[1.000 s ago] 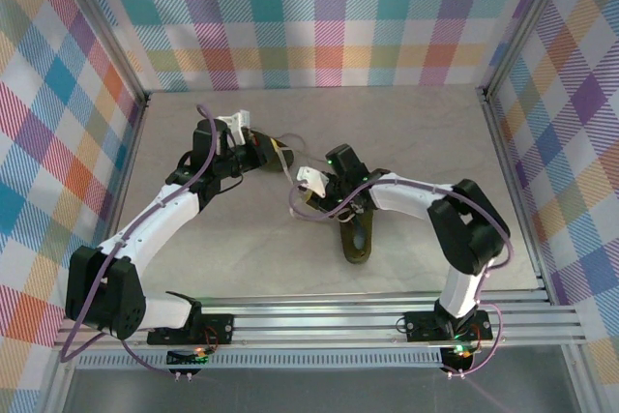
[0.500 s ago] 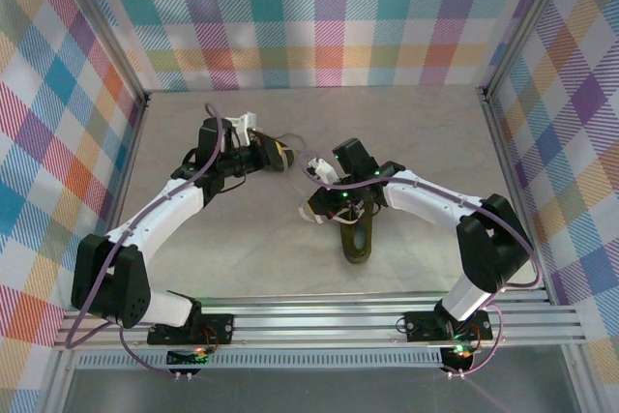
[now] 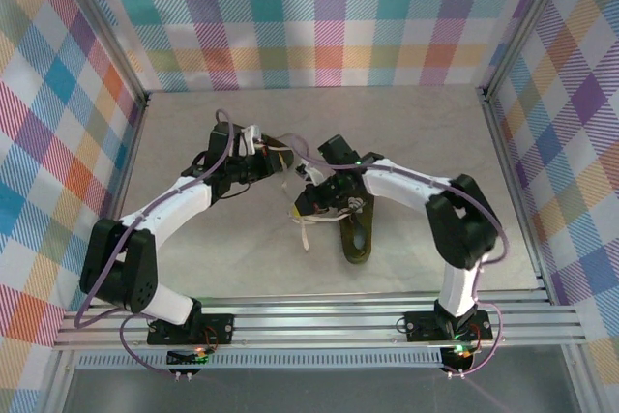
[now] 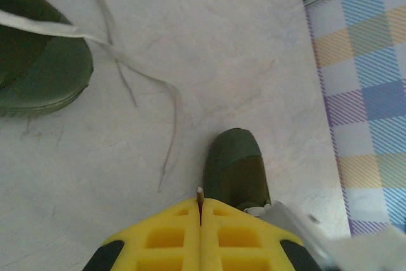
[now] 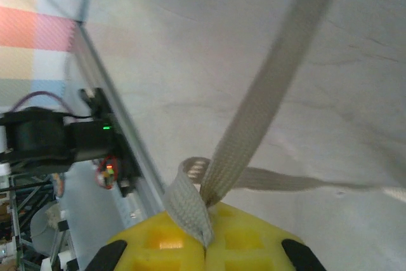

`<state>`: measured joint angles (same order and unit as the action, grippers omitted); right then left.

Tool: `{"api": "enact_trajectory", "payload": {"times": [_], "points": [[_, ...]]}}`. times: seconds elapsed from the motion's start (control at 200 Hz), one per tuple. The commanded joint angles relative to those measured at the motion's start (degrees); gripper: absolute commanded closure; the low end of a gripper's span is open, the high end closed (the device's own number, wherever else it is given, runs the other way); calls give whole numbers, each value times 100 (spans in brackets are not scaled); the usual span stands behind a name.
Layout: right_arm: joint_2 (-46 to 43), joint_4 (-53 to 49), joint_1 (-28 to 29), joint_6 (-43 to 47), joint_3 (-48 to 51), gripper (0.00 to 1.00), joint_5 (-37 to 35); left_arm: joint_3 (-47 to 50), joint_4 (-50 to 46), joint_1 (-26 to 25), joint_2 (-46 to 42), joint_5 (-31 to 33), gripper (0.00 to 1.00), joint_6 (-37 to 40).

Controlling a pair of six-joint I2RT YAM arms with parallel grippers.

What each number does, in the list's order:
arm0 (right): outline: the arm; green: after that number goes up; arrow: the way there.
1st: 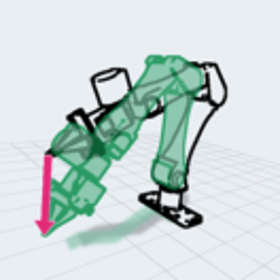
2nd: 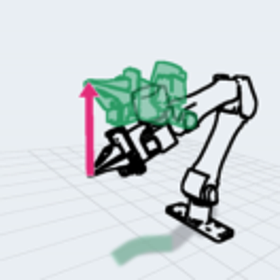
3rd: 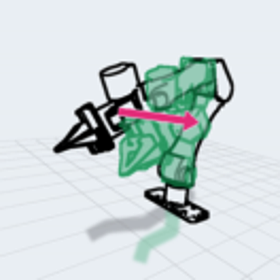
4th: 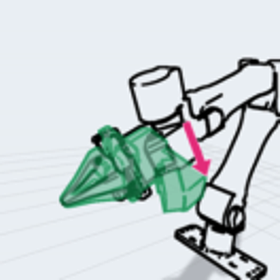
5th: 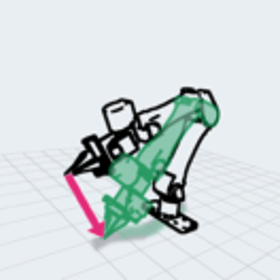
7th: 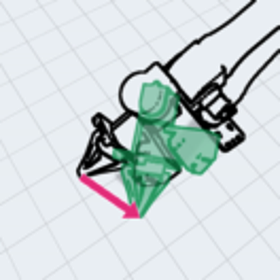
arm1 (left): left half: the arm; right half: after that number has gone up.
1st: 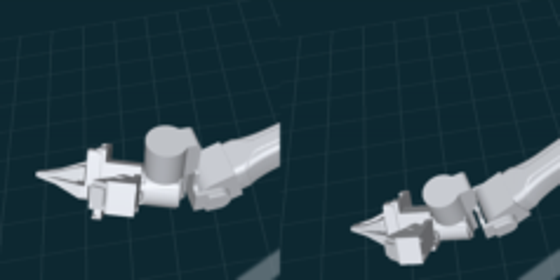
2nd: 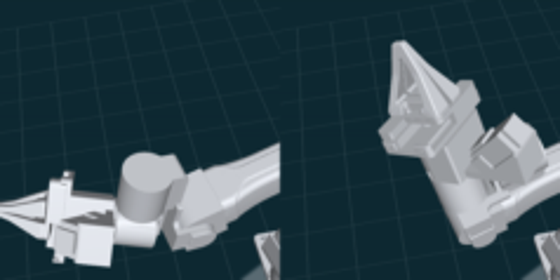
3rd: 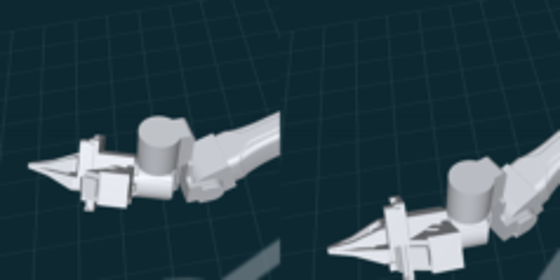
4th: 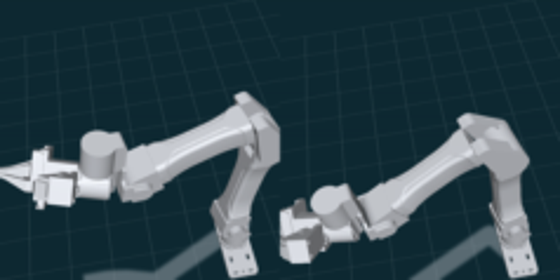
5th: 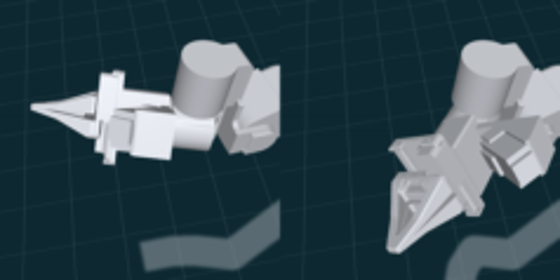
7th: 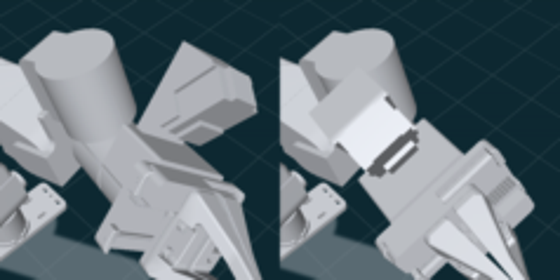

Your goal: Tie the shoes

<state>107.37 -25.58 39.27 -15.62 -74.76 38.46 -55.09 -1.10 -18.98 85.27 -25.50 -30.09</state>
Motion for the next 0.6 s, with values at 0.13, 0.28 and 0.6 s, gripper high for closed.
{"api": "enact_trajectory", "payload": {"times": [0.13,0.28,0.6], "points": [[784,-540,-77,362,-987,85,-1393,-213,-233,-27,500,178,100,100],[527,-432,-69,455,-1059,63,-2246,-277,-183,-26,659,247,100,37],[-772,-665,70,-672,-111,59,-3681,-416,-232,0,832,389,100,88]]}}
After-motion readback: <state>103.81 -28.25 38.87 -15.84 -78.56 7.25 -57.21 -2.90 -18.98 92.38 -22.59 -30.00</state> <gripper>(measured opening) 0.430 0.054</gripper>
